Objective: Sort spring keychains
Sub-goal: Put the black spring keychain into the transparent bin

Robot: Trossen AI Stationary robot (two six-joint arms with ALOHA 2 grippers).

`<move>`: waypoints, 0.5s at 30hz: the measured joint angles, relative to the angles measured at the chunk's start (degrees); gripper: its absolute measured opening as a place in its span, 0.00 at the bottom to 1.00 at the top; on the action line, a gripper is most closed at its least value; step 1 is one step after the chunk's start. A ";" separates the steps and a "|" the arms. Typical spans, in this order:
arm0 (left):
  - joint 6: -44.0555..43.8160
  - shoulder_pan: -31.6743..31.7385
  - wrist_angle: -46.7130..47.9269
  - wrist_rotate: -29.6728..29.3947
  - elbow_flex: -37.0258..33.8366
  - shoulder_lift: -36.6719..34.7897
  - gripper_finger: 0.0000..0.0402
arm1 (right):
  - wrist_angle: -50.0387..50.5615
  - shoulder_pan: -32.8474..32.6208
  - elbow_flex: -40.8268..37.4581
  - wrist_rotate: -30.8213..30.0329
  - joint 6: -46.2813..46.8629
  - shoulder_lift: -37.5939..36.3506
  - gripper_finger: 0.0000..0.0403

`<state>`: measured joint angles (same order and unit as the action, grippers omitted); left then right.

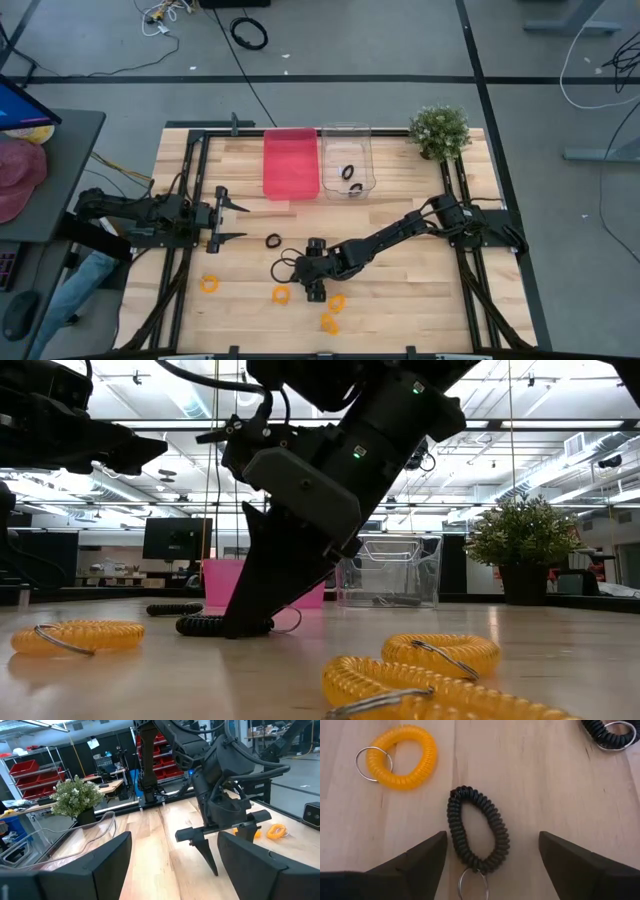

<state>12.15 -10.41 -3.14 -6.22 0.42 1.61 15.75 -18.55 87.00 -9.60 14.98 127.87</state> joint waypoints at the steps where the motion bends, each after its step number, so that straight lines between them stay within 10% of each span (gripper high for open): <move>1: 0.01 0.00 0.00 0.00 -0.01 0.00 0.74 | 0.01 0.00 0.00 0.02 0.00 0.00 0.75; 7: -0.01 0.00 0.00 0.00 -0.01 0.00 0.74 | 0.77 0.55 -0.02 0.19 0.42 -0.01 0.58; 15: -0.01 0.00 0.00 0.00 0.01 0.00 0.74 | 1.26 1.01 -0.02 1.46 -1.04 -0.12 0.06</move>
<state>12.14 -10.41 -3.15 -6.22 0.42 1.61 17.01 -17.54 86.98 -8.14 13.95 127.76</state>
